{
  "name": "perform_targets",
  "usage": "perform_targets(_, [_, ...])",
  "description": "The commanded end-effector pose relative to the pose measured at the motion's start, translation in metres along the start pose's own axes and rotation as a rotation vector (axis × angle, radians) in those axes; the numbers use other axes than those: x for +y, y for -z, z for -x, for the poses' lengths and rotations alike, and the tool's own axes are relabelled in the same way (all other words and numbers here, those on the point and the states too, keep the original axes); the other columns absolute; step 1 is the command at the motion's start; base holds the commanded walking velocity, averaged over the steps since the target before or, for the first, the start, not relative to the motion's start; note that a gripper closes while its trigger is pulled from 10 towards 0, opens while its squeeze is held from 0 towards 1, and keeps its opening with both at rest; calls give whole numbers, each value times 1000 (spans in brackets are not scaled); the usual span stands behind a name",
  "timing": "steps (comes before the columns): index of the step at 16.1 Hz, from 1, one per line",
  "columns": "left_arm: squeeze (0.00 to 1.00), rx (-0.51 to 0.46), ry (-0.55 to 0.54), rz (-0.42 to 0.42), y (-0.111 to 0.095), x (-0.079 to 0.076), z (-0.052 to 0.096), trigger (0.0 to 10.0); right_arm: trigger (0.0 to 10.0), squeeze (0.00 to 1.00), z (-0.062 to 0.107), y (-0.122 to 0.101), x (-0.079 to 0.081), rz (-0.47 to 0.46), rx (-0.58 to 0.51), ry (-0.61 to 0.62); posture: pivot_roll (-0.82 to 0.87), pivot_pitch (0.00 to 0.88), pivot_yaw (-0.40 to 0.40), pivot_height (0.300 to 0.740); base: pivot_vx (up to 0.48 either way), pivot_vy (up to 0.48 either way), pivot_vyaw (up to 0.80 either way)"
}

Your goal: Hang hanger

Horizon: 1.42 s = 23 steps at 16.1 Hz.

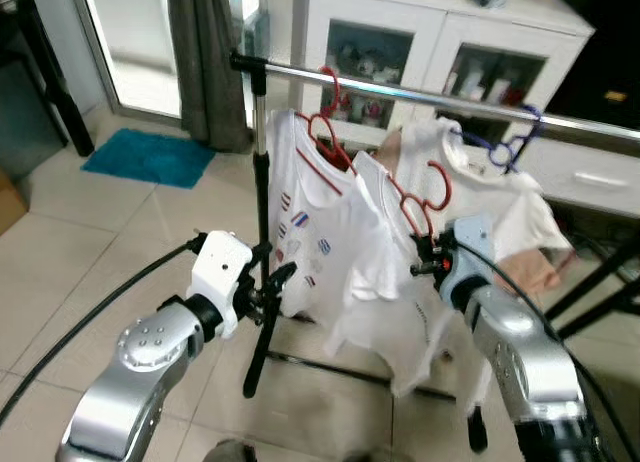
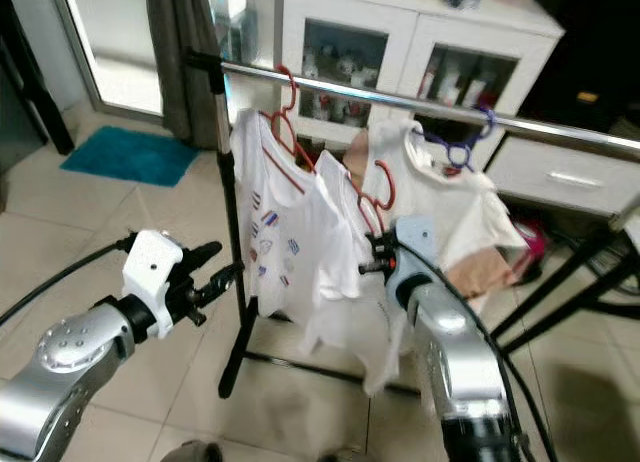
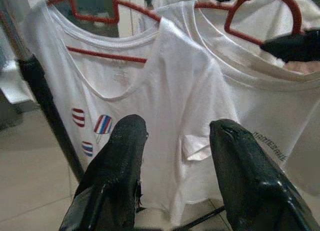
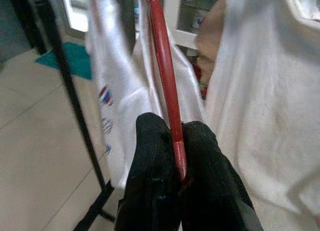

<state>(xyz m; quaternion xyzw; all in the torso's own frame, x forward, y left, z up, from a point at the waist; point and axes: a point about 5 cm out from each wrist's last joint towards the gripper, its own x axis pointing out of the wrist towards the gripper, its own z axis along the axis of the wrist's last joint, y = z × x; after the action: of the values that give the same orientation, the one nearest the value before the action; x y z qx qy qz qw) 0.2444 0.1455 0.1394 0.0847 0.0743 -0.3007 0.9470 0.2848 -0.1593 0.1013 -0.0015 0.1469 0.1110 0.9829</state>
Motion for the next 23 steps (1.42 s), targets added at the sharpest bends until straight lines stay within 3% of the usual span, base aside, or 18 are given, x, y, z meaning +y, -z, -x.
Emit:
perform_targets(1, [0, 9, 10, -2, 3, -2, -1, 10000, 0, 0, 1, -14, -1, 19, -47, 4, -53, 0, -61, 740, -281, 0, 0])
perform_targets(9, [0, 1, 41, -10, -1, -2, -12, 10000, 0, 0, 5, -24, -1, 50, -56, -6, -69, 0, -55, 740, -137, 0, 0])
perform_targets(10, [0, 4, 46, -20, -1, -2, -16, 10000, 0, 0, 6, -27, 1, 54, -62, -24, -71, 0, -54, 740, 0, 0, 0])
perform_targets(12, [0, 4, 44, -41, -6, 3, -32, 10000, 0, 0, 10, -37, 15, 43, -90, -174, -78, 0, -52, 740, 0, 0, 0])
perform_targets(13, [298, -32, 36, -12, -12, 7, -40, 10000, 0, 0, 12, -42, 21, 42, -101, -247, -82, 0, -50, 740, 0, 0, 0])
perform_targets(14, [1000, -64, 21, 2, -19, 10, -51, 10000, 0, 0, 14, -46, 27, 49, -110, -319, -84, 0, -51, 740, 0, 0, 0])
perform_targets(17, [992, -101, -26, -71, -33, 15, -73, 10000, 0, 0, 19, -53, 36, 55, -126, -436, -90, 0, -52, 740, 0, 0, 0])
perform_targets(18, [227, -114, -46, -88, -36, 17, -77, 10000, 0, 0, 20, -54, 37, 60, -125, -458, -92, 0, -52, 740, 0, 0, 0])
perform_targets(19, [0, -132, -85, -135, -41, 20, -82, 10000, 0, 0, 22, -55, 39, 62, -124, -491, -96, 0, -52, 740, 0, 0, 0])
perform_targets(23, [0, -148, -126, -146, -44, 24, -90, 10000, 0, 0, 26, -59, 40, 61, -135, -550, -101, 0, -51, 740, 0, 0, 0])
